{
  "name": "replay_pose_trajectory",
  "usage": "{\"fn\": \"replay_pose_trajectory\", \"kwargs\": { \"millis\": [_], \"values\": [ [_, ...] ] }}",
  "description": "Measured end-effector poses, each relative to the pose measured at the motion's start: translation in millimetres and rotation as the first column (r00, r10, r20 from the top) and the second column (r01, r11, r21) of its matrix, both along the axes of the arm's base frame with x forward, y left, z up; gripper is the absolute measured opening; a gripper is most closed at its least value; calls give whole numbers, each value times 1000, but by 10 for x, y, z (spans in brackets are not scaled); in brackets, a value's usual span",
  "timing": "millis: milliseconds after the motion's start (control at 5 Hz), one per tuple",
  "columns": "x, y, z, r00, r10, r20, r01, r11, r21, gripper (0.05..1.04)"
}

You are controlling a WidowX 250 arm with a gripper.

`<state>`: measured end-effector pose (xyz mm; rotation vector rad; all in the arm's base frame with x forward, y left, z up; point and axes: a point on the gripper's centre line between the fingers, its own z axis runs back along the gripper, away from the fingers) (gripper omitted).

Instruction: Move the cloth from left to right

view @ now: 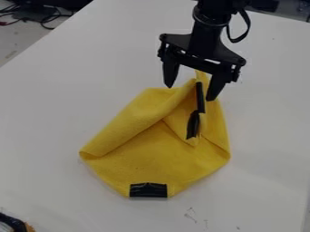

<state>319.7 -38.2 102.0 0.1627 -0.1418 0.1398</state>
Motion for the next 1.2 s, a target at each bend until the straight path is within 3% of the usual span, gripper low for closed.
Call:
{"fn": "replay_pose_trajectory", "kwargs": {
  "millis": [200,400,800,1200],
  "values": [
    [-15,-6,-104,1000,6,-29,-6,1000,0,1001],
    [-18,-54,-323,999,30,-45,-32,999,-29,1001],
    [262,-18,-508,997,-44,-67,41,998,-44,1000],
    [496,107,-519,993,-88,-84,85,996,-39,964]
  ]
}}
